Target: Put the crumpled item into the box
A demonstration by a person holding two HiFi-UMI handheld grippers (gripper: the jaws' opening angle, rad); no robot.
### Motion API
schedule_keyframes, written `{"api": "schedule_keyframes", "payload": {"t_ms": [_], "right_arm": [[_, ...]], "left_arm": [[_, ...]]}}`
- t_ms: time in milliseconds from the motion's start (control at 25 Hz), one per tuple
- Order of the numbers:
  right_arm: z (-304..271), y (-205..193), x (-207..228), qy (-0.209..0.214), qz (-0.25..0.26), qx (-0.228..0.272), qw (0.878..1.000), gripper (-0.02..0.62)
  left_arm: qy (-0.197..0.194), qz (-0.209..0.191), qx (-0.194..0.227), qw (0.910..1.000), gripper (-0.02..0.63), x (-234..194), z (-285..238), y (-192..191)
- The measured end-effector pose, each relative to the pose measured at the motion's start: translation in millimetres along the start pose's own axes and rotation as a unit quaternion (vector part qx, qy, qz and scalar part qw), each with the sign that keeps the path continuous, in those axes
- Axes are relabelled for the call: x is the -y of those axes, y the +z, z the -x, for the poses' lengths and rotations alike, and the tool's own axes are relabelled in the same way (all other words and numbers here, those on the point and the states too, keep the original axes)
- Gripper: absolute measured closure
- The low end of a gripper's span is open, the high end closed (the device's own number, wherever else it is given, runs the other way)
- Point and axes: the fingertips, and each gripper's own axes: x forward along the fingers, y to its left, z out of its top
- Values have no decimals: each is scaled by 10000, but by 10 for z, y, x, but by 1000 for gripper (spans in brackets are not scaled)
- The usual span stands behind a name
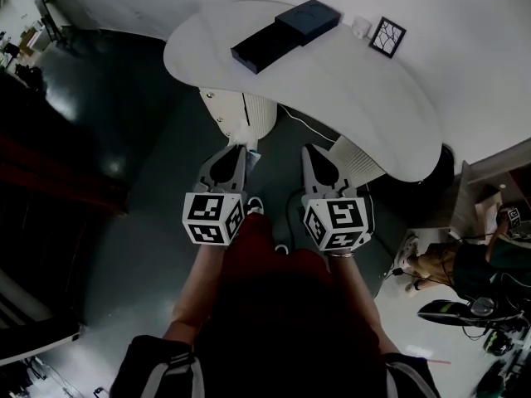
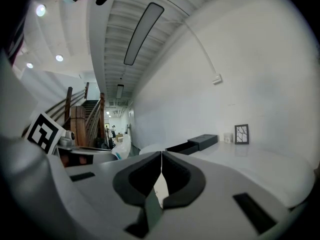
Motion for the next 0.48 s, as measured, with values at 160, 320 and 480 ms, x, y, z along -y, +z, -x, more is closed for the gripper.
{"api": "schedule_keyframes", "payload": {"t_ms": [160, 320, 480], "right_arm": [[-316, 17, 40, 25, -30, -62, 10000, 580], [-644, 67, 149, -27, -102, -72, 9999, 580], [-938, 79, 266, -124, -159, -121, 9997, 580]], "left_arm": [[-43, 7, -84, 10000, 577, -170, -269, 35], [-77, -14, -141, 9999, 577, -365, -539, 110], [-116, 8, -224, 9997, 577, -555, -784, 113]]}}
